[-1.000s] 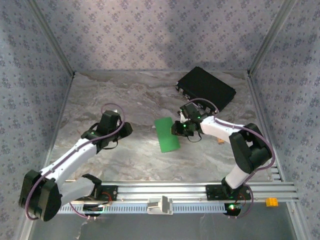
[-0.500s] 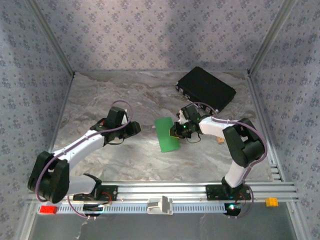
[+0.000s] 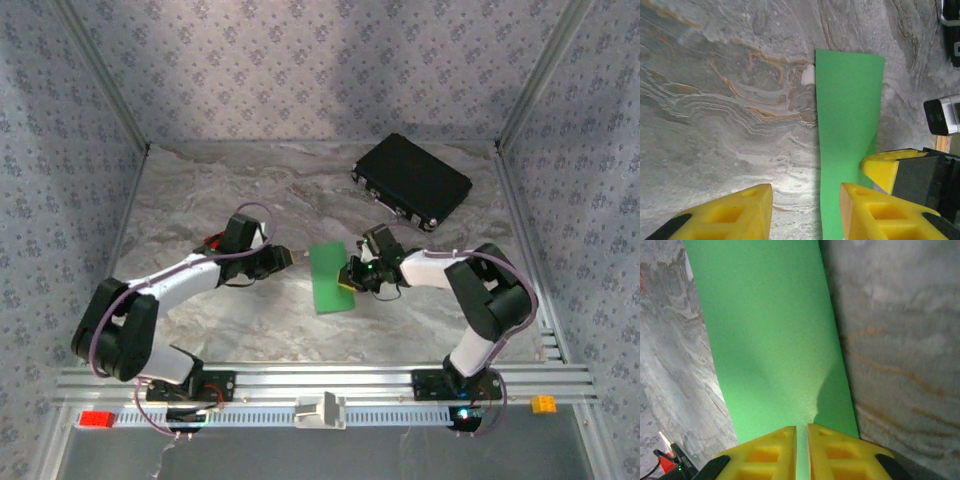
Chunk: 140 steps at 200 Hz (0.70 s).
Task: Fold a paper plane with a square sheet of paper (pick it up from the middle)
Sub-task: Turn over the paper at the center of the table.
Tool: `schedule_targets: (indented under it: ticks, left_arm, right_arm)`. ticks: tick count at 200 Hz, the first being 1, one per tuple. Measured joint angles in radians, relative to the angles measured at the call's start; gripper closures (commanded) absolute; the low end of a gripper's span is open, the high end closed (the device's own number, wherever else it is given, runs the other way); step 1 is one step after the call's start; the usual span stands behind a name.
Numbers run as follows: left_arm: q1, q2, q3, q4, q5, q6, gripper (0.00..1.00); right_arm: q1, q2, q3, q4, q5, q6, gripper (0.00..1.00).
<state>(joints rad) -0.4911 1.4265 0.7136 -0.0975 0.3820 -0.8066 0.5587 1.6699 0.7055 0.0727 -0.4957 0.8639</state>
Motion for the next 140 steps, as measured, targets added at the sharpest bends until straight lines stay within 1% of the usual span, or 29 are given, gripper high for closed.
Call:
schedule_targets:
  ticks: [21,50,92,140]
  left_arm:
    - [-0.016,0.038,0.008,0.023,0.032,-0.008,0.61]
    - [-0.047,0.116,0.025,0.077,0.083,-0.039,0.62]
    - [-0.097,0.206,0.025,0.145,0.135,-0.109,0.65]
    - [-0.125,0.222,0.025,0.155,0.153,-0.135,0.65]
  right_arm:
    - [-0.003,-0.037,-0.020,0.005,0.002,0.023,0.85]
    - [-0.032,-0.079,-0.021,0.006,0.001,0.020,0.86]
    - [-0.039,-0.066,-0.030,0.009,-0.018,0.010,0.87]
    - [-0.042,-0.032,-0.059,0.019,-0.021,0.006,0.89]
